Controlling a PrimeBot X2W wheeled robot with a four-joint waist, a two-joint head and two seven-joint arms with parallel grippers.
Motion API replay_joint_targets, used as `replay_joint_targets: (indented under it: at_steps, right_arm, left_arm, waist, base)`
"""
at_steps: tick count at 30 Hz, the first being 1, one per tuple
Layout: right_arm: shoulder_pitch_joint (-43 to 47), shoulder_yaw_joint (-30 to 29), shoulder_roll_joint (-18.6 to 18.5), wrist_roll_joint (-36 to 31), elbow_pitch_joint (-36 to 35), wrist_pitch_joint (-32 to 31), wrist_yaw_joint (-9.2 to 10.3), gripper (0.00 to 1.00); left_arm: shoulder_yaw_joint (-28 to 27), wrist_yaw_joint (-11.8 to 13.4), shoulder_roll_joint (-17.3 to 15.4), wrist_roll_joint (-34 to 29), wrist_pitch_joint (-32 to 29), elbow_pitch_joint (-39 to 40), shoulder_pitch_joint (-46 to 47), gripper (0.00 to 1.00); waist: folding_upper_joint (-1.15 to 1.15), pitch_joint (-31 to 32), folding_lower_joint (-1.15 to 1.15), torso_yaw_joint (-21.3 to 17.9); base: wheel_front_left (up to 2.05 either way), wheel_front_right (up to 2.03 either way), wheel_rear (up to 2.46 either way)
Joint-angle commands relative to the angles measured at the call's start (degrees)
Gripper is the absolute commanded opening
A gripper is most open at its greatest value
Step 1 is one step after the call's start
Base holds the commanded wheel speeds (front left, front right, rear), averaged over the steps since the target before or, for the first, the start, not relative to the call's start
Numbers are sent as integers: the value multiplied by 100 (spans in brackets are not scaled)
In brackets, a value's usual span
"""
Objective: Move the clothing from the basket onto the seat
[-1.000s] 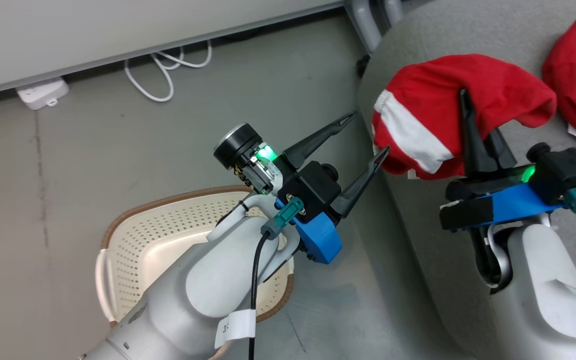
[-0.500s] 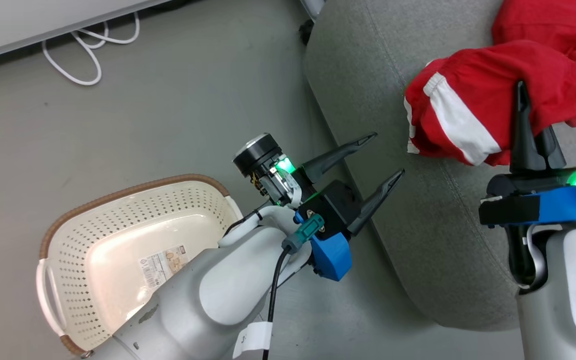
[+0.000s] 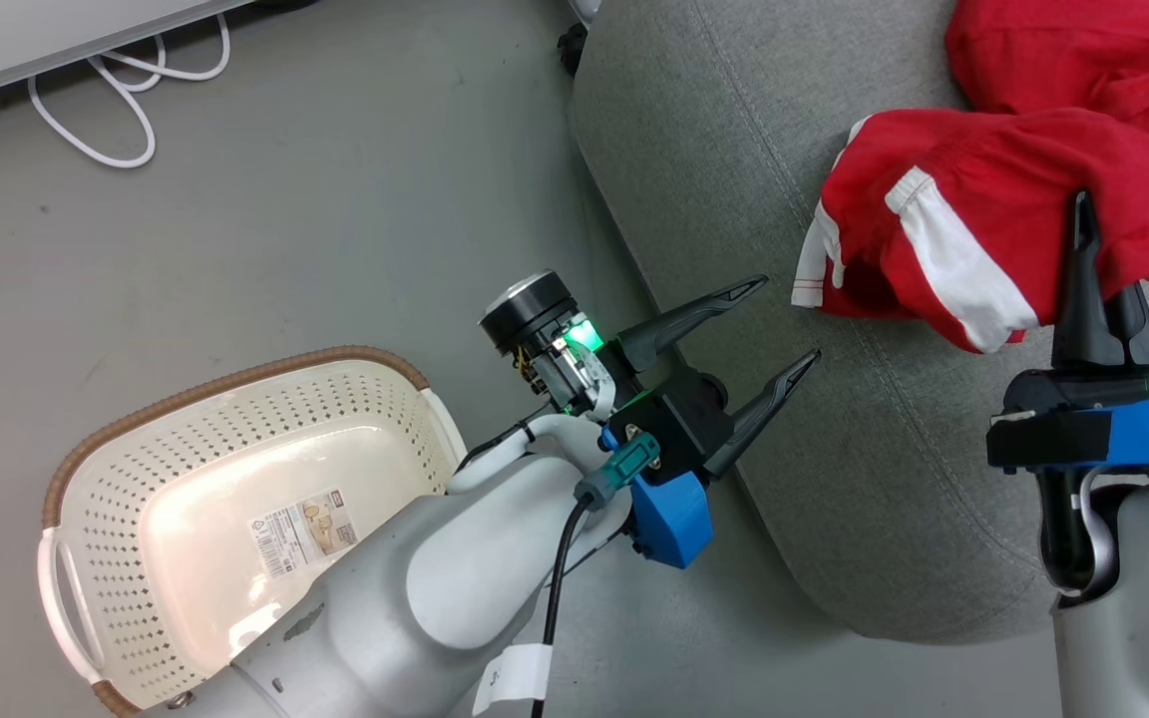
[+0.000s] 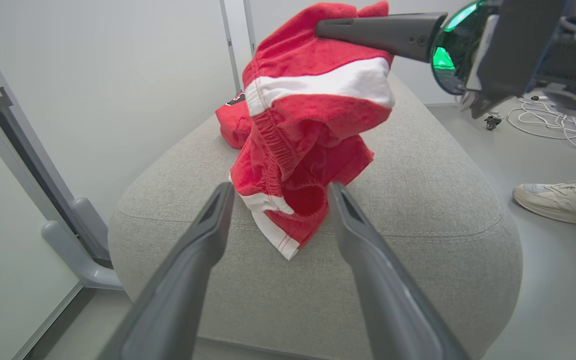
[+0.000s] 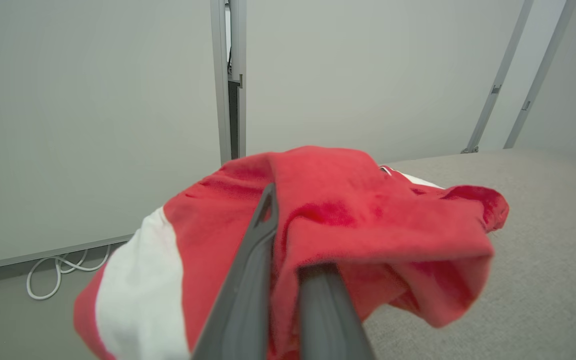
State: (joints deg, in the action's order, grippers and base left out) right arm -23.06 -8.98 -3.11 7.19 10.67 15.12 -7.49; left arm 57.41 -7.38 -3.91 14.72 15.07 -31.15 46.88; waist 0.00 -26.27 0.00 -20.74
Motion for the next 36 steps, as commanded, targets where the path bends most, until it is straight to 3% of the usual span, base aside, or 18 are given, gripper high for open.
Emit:
replay_joint_targets:
  at_steps: [1,13,21,29,36]
  right_arm:
    - [-57,-2,-17,-15,-52,4,-1,0]
    - [-1048,21,-597,-167,-447,4,-1,0]
    - [-2288,-651,-1406,-138,-612,4,-1,0]
    - [-3055,-1756,-2383,3,-27,3,-1,0]
    - [-3073,-2248,-2710,-78,774,3,-1,0]
  left_arm:
    - [-33,-10,-45,23,15,24,65,100]
    - [-69,52,-164,-86,15,148,178,100]
    - [-35,52,-280,-170,-20,209,466,100]
    - [5,59,-351,-291,-130,402,839,100]
    - [48,59,-437,-374,-202,534,1085,100]
  waist:
    - [0,0,0,18]
    - [0,-285,0,92]
    - [0,-851,0,229]
    - [0,-1542,0,403]
    - [0,-1962,0,454]
  base:
    - [0,0,0]
    - [0,0,0]
    - [0,0,0]
    - [0,0,0]
    - [0,0,0]
